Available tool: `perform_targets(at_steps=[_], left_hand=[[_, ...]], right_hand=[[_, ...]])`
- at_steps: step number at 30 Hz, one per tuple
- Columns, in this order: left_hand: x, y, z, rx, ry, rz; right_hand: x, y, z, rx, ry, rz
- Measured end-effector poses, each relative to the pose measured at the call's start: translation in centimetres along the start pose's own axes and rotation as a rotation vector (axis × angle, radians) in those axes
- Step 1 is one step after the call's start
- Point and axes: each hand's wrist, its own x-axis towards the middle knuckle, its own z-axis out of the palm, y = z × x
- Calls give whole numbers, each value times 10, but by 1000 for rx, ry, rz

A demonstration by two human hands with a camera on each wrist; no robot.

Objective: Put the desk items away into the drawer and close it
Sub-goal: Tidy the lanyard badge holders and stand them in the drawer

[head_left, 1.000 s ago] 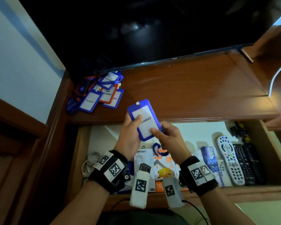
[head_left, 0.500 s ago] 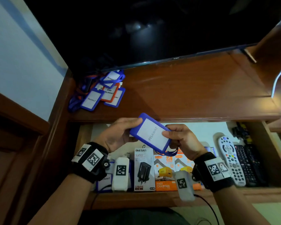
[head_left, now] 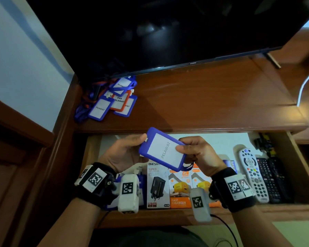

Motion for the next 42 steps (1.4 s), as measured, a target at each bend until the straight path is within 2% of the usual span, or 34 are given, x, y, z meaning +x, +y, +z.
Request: perform_targets(at_steps=[2,5,12,14,18,22,28,32,36,39,42], left_hand=[[-1,2,-1,49,-19,-11],[2,3,0,115,111,-11],[0,9,8,549,316,16],[-3,14,8,654,300,-4],[-11,19,3,812,125,-132],[-16,8,2,785,134,-185],[-16,-4,-6,643,337,-198],[-18,-1,-8,445,452,-91],[-20,5,-8,291,574,112],[-17,3,-9,243,651,197],[-13,-3,-9,291,733,229]], right_hand=[[-1,1,0,-15,6,1],[-5,0,0,17,51,-11],[-2,1,4,27,87,-7],[-2,-1,7,16,67,-4],[0,-1,12,-9,61,13],[2,4,18,-7,134,30],[6,12,35,-105,236,94],[4,8,40,-56,223,79],[2,9,37,-92,179,62],[2,9,34,-189,123,27],[0,3,37,-362,60,-39]])
